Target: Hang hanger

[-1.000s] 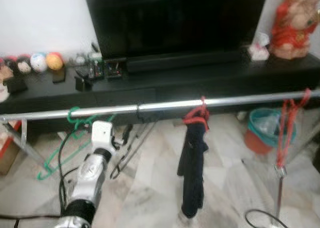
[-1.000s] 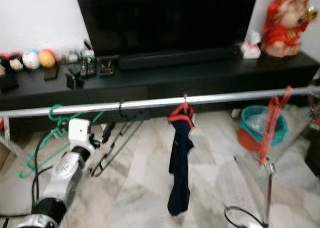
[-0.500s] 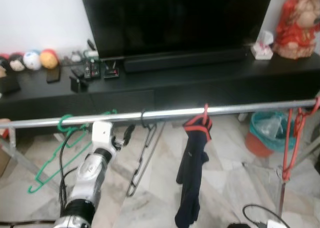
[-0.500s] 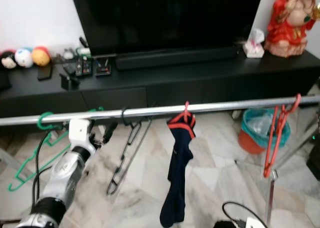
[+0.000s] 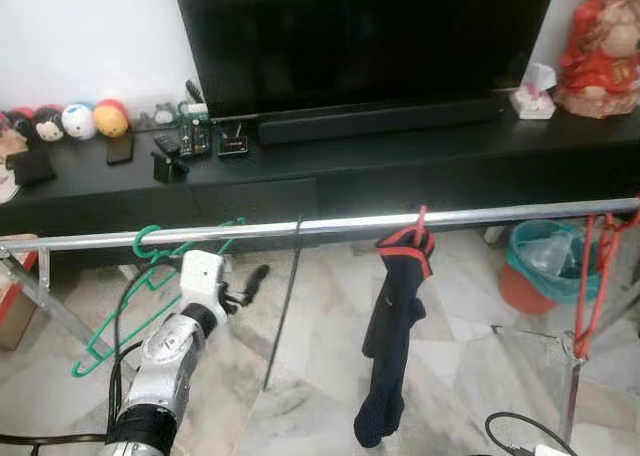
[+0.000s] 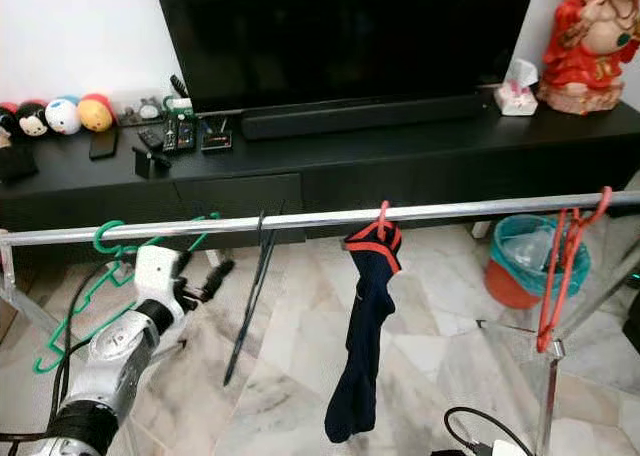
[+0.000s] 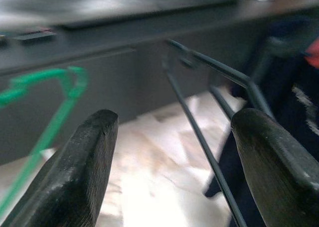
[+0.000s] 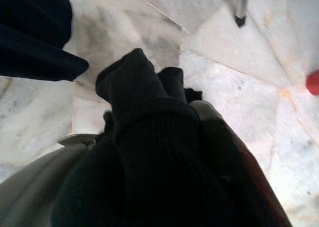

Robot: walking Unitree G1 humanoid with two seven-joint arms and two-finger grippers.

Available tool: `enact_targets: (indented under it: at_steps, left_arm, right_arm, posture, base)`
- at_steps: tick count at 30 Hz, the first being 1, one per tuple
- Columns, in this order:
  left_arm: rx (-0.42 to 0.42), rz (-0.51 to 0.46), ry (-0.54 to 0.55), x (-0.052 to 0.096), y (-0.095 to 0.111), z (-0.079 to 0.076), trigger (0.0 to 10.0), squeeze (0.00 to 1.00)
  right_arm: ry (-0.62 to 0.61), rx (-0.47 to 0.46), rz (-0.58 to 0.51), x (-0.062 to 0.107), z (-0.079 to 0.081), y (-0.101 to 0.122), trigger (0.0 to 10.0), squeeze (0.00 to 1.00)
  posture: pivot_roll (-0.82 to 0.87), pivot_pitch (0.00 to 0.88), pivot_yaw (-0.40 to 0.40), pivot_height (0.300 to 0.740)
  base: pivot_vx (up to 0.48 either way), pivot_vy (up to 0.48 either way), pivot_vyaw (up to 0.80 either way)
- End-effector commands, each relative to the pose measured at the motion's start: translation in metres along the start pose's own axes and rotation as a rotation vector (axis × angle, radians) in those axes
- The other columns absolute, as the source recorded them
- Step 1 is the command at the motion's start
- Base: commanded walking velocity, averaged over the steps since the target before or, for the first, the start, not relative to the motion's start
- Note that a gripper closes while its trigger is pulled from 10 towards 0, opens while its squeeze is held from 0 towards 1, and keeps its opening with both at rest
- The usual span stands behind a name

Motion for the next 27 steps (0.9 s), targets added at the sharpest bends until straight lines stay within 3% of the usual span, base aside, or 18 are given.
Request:
enact_targets:
  at_steps: [1, 10, 20, 27]
  left_arm:
    - [0.002, 0.014, -0.037, 0.001, -0.001, -0.005, 10.0, 0.00]
    - [0.035, -0.005, -0.187, -0.014, 0.019, -0.039, 10.0, 0.00]
    - [0.067, -0.014, -0.261, -0.018, 0.031, -0.053, 10.0, 0.00]
    - [0.039, 0.006, -0.240, -0.023, 0.028, -0.057, 10.0, 0.00]
  right_arm:
    - [0.000, -0.001, -0.001, 0.000, 0.001, 0.000, 10.0, 0.00]
    - [0.001, -0.014, -0.001, 0.000, 0.002, 0.000, 10.0, 0.00]
    - [0.004, -0.015, -0.001, 0.000, 0.003, 0.000, 10.0, 0.00]
    - [0.003, -0.015, -0.002, 0.000, 0.003, 0.001, 10.0, 0.00]
  posture:
    - [-0.07, 0.000, 0.045, 0.740]
    - [-0.07, 0.000, 0.050, 0.740]
    - [-0.07, 0.000, 0.048, 0.740]
    - [-0.07, 0.000, 0.046, 0.740]
  base:
    - [0.000, 0.000, 0.00]
    - [0.000, 0.000, 0.00]
    - [0.000, 0.000, 0.00]
    - [0.000, 0.000, 0.00]
Point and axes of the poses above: a point about 5 cm out from each wrist's last joint towards the gripper, its own x axis pointing back from the gripper into the wrist, its own y axis along the axis of the wrist's last joint, z = x × y, the point moved 6 cm from there along -x, pointing out of the wrist towards the gripper, and after that the axes turned 5 degrees about -x, right-handed, at the moved point
